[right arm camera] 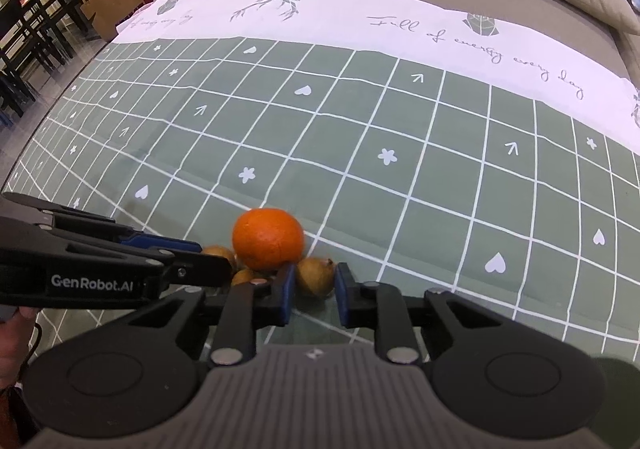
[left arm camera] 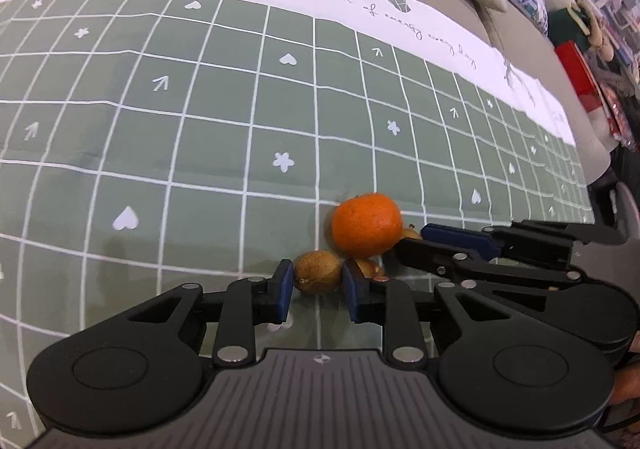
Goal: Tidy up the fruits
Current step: 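Grasp a brown kiwi with the left tool while the right tool grasps another kiwi, then carry both held kiwis over the colander and lower them in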
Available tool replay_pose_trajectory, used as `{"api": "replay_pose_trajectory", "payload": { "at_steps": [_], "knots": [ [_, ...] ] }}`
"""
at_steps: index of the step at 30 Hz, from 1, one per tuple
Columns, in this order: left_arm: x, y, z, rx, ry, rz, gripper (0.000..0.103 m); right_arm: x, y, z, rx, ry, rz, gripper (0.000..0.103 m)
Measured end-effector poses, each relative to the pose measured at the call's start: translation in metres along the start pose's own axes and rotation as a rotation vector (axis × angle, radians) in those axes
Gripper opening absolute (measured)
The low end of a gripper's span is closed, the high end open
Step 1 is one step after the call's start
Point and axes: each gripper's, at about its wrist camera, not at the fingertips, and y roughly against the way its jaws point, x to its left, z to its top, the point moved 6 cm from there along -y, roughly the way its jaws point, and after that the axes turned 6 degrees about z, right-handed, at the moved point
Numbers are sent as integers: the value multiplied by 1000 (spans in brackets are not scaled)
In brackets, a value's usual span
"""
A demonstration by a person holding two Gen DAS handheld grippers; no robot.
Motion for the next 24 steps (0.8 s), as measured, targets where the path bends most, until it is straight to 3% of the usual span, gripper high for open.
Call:
{"api": "replay_pose_trajectory", "payload": {
  "at_steps": [5, 12, 24],
  "knots": [
    [0, 6, -9, 0, -90, 78, 29, 2, 2, -6, 18, 23, -16, 17],
    [-1, 0, -12, 11, -89, 72, 35, 4, -7, -7, 49, 30, -6, 23],
    [-4, 7, -17, -28, -111, 89, 30, 9, 2, -8, 31, 34, -7, 23]
  ]
}}
